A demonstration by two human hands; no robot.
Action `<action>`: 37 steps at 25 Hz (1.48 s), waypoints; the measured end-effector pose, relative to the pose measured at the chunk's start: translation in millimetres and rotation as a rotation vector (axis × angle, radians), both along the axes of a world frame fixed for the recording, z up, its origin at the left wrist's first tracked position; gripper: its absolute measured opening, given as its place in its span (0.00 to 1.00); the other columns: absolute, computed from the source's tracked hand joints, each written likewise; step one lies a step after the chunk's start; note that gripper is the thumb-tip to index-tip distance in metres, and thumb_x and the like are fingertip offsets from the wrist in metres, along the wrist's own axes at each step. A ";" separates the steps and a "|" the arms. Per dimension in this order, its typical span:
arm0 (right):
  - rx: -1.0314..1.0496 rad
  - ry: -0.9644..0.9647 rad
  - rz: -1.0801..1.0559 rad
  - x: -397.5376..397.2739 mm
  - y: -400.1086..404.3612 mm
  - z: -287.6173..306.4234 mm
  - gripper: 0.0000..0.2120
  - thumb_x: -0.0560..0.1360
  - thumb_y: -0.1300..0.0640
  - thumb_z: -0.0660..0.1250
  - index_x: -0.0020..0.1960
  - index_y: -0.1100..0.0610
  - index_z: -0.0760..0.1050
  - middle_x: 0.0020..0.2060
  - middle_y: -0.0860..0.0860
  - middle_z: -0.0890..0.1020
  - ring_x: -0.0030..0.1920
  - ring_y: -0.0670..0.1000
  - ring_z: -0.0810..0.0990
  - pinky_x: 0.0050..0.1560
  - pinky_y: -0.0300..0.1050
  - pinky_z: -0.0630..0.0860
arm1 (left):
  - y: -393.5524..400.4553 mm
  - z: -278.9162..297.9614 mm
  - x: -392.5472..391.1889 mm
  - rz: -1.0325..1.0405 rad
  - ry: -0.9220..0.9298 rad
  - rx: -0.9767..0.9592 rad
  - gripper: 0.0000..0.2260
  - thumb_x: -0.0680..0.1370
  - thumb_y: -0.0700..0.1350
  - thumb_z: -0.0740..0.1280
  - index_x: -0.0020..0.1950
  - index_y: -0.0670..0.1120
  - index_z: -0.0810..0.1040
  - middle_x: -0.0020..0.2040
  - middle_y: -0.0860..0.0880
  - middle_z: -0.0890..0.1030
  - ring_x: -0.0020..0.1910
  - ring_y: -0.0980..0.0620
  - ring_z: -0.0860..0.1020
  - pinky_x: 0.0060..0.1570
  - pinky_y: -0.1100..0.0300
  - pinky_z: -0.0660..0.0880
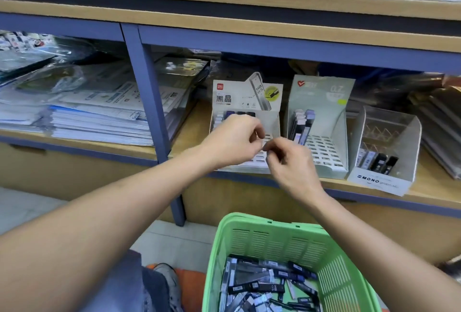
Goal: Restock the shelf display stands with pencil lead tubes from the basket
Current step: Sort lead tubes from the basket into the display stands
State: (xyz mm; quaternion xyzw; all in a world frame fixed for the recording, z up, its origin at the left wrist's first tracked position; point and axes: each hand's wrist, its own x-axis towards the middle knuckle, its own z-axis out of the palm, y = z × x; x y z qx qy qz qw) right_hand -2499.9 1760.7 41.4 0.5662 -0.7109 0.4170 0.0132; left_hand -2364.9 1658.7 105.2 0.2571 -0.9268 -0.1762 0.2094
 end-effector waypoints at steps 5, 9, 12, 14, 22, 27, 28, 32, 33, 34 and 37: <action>0.522 -0.054 -0.115 -29.0 71.6 -101.9 0.07 0.73 0.54 0.62 0.45 0.54 0.77 0.39 0.53 0.84 0.42 0.58 0.80 0.40 0.48 0.74 | 52.9 -88.4 -27.3 -0.090 -0.390 0.219 0.04 0.74 0.39 0.67 0.45 0.45 0.81 0.43 0.47 0.83 0.44 0.48 0.79 0.44 0.58 0.76; 0.946 -0.135 0.017 -44.2 105.7 -186.4 0.10 0.75 0.63 0.64 0.52 0.56 0.82 0.51 0.54 0.85 0.51 0.55 0.83 0.55 0.52 0.81 | 75.8 -181.0 -44.9 -0.091 -0.747 0.302 0.06 0.75 0.36 0.65 0.47 0.37 0.82 0.45 0.43 0.84 0.45 0.44 0.82 0.49 0.51 0.81; 1.149 -0.144 0.072 -43.1 115.9 -241.8 0.14 0.76 0.66 0.65 0.60 0.59 0.78 0.53 0.56 0.82 0.53 0.56 0.81 0.56 0.52 0.81 | 89.8 -244.8 -50.8 -0.070 -0.904 0.388 0.07 0.78 0.33 0.65 0.40 0.41 0.73 0.41 0.46 0.76 0.44 0.47 0.78 0.47 0.55 0.80; 1.250 -0.077 0.123 -40.2 115.3 -272.1 0.19 0.75 0.65 0.66 0.66 0.58 0.74 0.60 0.56 0.79 0.58 0.58 0.80 0.58 0.53 0.80 | 93.0 -286.4 -47.3 -0.050 -0.976 0.451 0.12 0.78 0.33 0.66 0.40 0.45 0.68 0.42 0.48 0.74 0.43 0.49 0.77 0.50 0.56 0.80; 1.220 0.190 0.111 -26.6 103.3 -339.4 0.43 0.73 0.59 0.73 0.80 0.62 0.51 0.78 0.58 0.58 0.79 0.58 0.56 0.78 0.55 0.59 | 101.5 -382.1 -47.0 -0.062 -1.151 0.304 0.45 0.72 0.53 0.77 0.79 0.38 0.56 0.76 0.37 0.61 0.75 0.38 0.62 0.75 0.48 0.63; 1.186 0.382 0.094 -22.2 99.5 -353.1 0.42 0.74 0.54 0.70 0.79 0.66 0.51 0.73 0.62 0.63 0.73 0.62 0.63 0.76 0.59 0.61 | 116.3 -400.7 -51.1 0.051 -1.020 0.108 0.38 0.77 0.50 0.73 0.76 0.33 0.56 0.70 0.36 0.65 0.70 0.38 0.65 0.73 0.47 0.65; 1.198 0.393 0.086 -21.1 99.0 -355.1 0.42 0.74 0.53 0.70 0.78 0.66 0.52 0.71 0.62 0.65 0.71 0.61 0.65 0.74 0.59 0.64 | 118.8 -402.9 -51.8 0.064 -1.008 0.120 0.41 0.76 0.52 0.73 0.76 0.33 0.55 0.69 0.36 0.65 0.69 0.39 0.66 0.71 0.49 0.67; 1.266 0.328 0.080 -19.7 98.2 -361.8 0.41 0.76 0.52 0.67 0.80 0.64 0.50 0.73 0.59 0.65 0.73 0.59 0.64 0.75 0.61 0.61 | 118.9 -409.8 -50.5 0.113 -0.938 0.184 0.43 0.74 0.55 0.74 0.77 0.37 0.53 0.69 0.39 0.70 0.68 0.42 0.70 0.66 0.49 0.69; 1.274 0.335 0.081 -19.7 97.4 -363.2 0.43 0.76 0.51 0.68 0.80 0.64 0.48 0.74 0.59 0.65 0.73 0.59 0.63 0.76 0.62 0.59 | 115.4 -410.1 -49.4 0.101 -0.942 0.135 0.42 0.75 0.55 0.73 0.77 0.38 0.53 0.69 0.40 0.72 0.68 0.42 0.70 0.65 0.48 0.68; 1.284 0.342 0.084 -19.9 95.6 -364.1 0.44 0.76 0.50 0.69 0.80 0.64 0.48 0.73 0.59 0.65 0.73 0.59 0.63 0.77 0.62 0.57 | 112.4 -411.0 -47.5 0.083 -0.956 0.085 0.41 0.76 0.56 0.72 0.76 0.39 0.53 0.67 0.41 0.74 0.68 0.42 0.69 0.64 0.48 0.67; 1.293 0.362 0.094 -17.5 90.4 -365.9 0.40 0.75 0.50 0.70 0.78 0.63 0.54 0.70 0.58 0.68 0.72 0.59 0.65 0.76 0.62 0.57 | 112.1 -416.2 -38.7 0.041 -0.987 0.083 0.35 0.76 0.55 0.72 0.72 0.40 0.57 0.67 0.37 0.73 0.69 0.39 0.66 0.67 0.47 0.67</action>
